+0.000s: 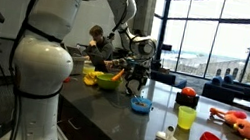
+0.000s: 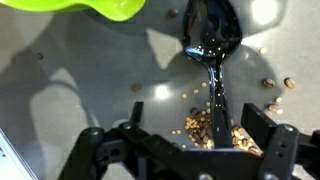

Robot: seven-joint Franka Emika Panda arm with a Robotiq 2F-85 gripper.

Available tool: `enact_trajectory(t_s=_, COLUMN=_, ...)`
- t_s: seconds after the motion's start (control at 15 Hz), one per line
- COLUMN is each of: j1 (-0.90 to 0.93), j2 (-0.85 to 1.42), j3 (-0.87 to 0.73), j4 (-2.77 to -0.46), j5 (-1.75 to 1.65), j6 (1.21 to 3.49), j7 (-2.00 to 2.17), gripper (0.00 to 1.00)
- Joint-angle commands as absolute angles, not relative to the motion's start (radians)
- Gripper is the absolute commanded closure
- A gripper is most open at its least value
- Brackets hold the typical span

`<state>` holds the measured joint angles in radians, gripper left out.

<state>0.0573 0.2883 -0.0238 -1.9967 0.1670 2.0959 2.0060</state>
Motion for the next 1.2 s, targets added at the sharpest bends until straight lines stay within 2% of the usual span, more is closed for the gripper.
enact_trajectory(t_s=0.0, j1=0.043, j2=0.283, j3=-0.027, j4=-2.025, j5=0.203, j6=2.101, j7=1.993, gripper=0.00)
enact_trajectory(t_s=1.13, j1=0.038, j2=0.305, j3=-0.029, j4=-2.056, j5=0.277, j6=2.115, j7=1.972, gripper=0.00)
